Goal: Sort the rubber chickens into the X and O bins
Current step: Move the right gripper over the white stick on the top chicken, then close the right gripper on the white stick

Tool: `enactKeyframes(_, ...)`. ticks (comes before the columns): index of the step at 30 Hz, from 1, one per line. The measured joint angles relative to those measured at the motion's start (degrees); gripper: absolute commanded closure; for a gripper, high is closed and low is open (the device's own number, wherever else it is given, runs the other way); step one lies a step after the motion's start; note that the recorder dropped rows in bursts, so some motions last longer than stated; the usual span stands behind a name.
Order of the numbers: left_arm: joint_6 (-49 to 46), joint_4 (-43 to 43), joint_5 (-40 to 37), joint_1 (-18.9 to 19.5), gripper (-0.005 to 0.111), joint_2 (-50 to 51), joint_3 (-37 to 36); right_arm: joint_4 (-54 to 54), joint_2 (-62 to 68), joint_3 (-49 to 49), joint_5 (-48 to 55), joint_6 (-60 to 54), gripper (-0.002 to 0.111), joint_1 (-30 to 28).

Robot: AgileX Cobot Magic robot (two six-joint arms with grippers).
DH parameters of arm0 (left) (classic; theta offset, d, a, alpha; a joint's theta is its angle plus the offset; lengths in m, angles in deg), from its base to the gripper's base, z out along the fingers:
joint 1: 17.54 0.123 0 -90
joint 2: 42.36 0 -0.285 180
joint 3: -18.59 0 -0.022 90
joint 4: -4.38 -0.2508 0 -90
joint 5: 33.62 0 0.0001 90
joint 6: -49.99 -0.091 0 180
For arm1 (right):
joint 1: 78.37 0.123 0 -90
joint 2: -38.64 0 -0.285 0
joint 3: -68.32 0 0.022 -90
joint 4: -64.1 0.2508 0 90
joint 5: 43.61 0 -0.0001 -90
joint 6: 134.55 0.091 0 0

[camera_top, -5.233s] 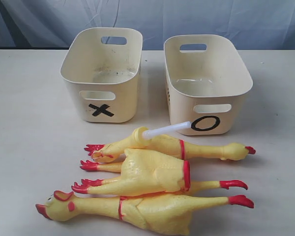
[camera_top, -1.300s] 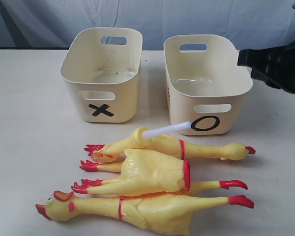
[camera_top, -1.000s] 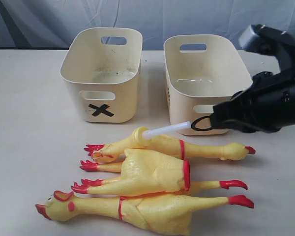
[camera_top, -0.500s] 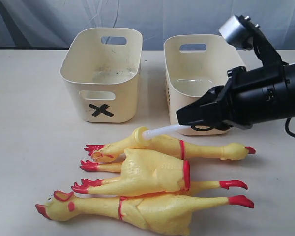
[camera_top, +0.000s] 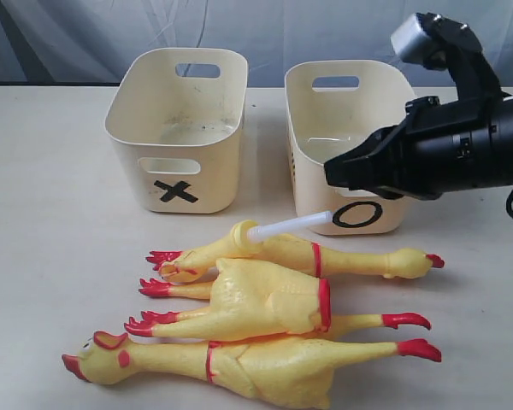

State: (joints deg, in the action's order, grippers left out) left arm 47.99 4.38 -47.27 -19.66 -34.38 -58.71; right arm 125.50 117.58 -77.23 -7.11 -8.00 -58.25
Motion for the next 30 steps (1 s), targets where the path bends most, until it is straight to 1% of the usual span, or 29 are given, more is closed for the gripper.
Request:
enactKeyframes(3,0.0,0.0,0.0,0.0,0.107,0.0,0.0,-3.2,0.6,0.0,-0.1,1.9,0.109,0.0)
enactKeyframes(5,0.0,0.0,0.0,0.0,0.107,0.0,0.0,-4.4,1.3,0.0,0.3,2.5,0.101,0.0)
enactKeyframes(7,0.0,0.0,0.0,0.0,0.107,0.0,0.0,-4.9,2.2,0.0,1.6,2.9,0.089,0.0)
enactKeyframes(9,0.0,0.0,0.0,0.0,0.107,0.0,0.0,-5.0,3.0,0.0,2.9,3.0,0.072,0.0)
enactKeyframes(10,0.0,0.0,0.0,0.0,0.107,0.0,0.0,-5.2,3.3,0.0,3.4,3.1,0.057,0.0)
enactKeyframes(11,0.0,0.0,0.0,0.0,0.107,0.0,0.0,-5.2,3.5,0.0,4.3,3.1,0.051,0.0)
enactKeyframes(12,0.0,0.0,0.0,0.0,0.107,0.0,0.0,-5.3,3.6,0.0,4.8,3.1,0.05,0.0)
enactKeyframes(13,0.0,0.0,0.0,0.0,0.107,0.0,0.0,-5.3,3.7,0.0,5.8,3.1,0.052,0.0)
enactKeyframes(14,0.0,0.0,0.0,0.0,0.107,0.0,0.0,-5.4,3.8,0.0,6.4,3.1,0.055,0.0)
enactKeyframes(17,0.0,0.0,0.0,0.0,0.107,0.0,0.0,-5.5,3.8,0.0,7.5,3.3,0.062,0.0)
enactKeyframes(26,0.0,0.0,0.0,0.0,0.107,0.0,0.0,-5.4,4.9,0.0,5.8,2.8,0.062,0.0)
enactKeyframes(30,0.0,0.0,0.0,0.0,0.107,0.0,0.0,-2.3,6.5,0.0,6.2,2.8,0.062,0.0)
